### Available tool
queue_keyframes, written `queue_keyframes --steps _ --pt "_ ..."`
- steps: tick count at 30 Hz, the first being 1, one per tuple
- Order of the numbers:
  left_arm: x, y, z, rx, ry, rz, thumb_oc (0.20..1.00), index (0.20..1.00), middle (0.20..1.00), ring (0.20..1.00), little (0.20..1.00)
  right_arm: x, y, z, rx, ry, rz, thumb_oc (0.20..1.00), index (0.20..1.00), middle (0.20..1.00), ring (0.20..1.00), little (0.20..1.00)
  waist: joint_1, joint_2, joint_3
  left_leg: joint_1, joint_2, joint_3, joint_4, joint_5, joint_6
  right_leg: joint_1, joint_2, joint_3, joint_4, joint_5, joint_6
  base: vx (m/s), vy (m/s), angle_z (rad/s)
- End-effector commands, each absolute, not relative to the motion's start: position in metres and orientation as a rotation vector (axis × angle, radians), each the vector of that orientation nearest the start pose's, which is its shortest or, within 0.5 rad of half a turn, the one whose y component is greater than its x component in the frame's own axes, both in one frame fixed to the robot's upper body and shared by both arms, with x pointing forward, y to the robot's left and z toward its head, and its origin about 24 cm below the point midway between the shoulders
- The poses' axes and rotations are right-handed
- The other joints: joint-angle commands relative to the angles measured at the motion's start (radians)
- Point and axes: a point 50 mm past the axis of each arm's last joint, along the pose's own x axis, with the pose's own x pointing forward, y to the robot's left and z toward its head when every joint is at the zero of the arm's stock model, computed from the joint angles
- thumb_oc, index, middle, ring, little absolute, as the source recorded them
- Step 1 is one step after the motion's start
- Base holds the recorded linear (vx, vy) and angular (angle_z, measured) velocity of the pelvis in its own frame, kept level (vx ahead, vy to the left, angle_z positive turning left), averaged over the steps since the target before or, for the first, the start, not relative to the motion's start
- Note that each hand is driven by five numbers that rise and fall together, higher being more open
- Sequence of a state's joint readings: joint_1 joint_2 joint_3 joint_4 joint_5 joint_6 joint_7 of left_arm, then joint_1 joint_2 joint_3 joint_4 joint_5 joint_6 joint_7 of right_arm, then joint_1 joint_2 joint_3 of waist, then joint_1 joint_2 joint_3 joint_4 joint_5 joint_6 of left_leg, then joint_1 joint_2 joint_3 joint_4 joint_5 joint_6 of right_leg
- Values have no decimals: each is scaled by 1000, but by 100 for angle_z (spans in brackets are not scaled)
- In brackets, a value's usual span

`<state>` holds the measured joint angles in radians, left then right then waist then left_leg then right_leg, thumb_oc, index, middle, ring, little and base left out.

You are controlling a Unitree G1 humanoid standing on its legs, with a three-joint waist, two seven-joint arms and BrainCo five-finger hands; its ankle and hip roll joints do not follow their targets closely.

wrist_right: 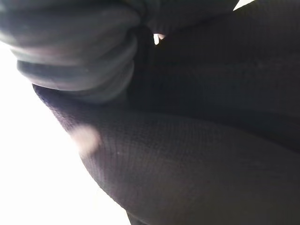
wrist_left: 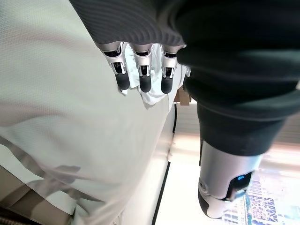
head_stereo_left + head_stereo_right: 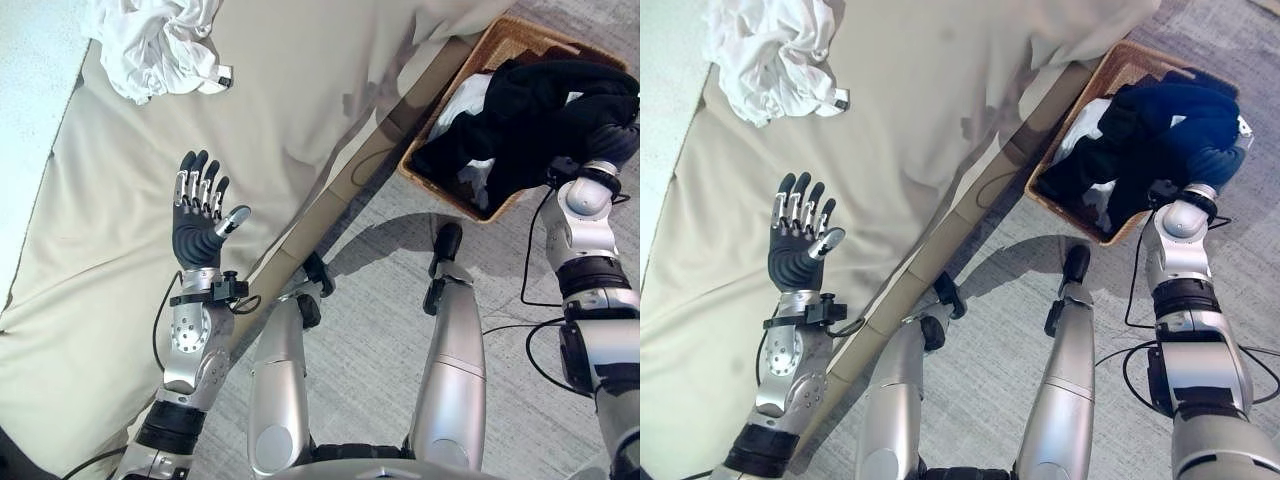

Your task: Pick up clothes into the bucket

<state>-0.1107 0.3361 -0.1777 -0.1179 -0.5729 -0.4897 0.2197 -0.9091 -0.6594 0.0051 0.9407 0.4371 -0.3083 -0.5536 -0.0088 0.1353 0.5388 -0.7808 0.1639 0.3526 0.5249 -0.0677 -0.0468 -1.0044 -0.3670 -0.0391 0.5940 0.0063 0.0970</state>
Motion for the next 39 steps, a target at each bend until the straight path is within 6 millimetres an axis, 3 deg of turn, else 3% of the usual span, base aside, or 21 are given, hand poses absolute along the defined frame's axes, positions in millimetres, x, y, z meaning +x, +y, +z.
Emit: queue_keyframes --steps 1,9,13,29,30,31,32,39 --pt "240 178 156 -412 -717 -2 1000 1000 1000 1000 1000 352 -341 261 -67 -543 -838 200 200 200 200 200 -15 59 -19 -48 19 -96 84 -79 -34 -4 10 40 72 -54 37 0 0 0" --pt "242 182 161 -389 -737 8 1000 1000 1000 1000 1000 360 -348 272 -409 -400 -828 200 200 200 200 200 -13 68 -19 -65 9 -83 86 -85 -24 -47 12 68 86 -58 33 3 5 -1" --pt "241 182 164 -385 -751 8 1000 1000 1000 1000 1000 362 -347 281 -498 -383 -823 200 200 200 200 200 -15 69 -19 -76 7 -82 82 -80 -23 -60 10 71 89 -59 33 1 -10 -3" --pt "241 183 170 -392 -765 18 1000 1000 1000 1000 1000 369 -343 287 -643 -295 -818 200 200 200 200 200 -8 72 -19 -97 0 -86 62 -66 -24 -91 5 71 103 -60 31 0 -2 1" --pt "242 183 169 -401 -761 24 1000 1000 1000 1000 1000 371 -342 290 -661 -288 -810 438 438 438 438 438 -7 69 -19 -98 1 -87 57 -63 -24 -91 5 70 99 -59 31 0 0 0" --pt "242 183 169 -404 -760 27 1000 1000 1000 1000 1000 371 -341 289 -663 -286 -812 605 605 605 605 605 -7 68 -19 -98 0 -87 57 -62 -24 -91 5 70 99 -58 31 0 0 0" --pt "242 183 169 -404 -760 27 1000 1000 1000 1000 1000 371 -341 289 -664 -286 -812 1000 1000 1000 1000 1000 -7 68 -19 -98 0 -86 57 -62 -24 -92 6 70 99 -58 31 0 0 0" --pt "244 184 172 -396 -775 35 1000 1000 1000 1000 1000 379 -326 287 -808 -285 -760 1000 1000 1000 1000 1000 -7 53 -19 -86 1 -92 36 -55 -24 -81 7 60 87 -54 31 1 0 1"
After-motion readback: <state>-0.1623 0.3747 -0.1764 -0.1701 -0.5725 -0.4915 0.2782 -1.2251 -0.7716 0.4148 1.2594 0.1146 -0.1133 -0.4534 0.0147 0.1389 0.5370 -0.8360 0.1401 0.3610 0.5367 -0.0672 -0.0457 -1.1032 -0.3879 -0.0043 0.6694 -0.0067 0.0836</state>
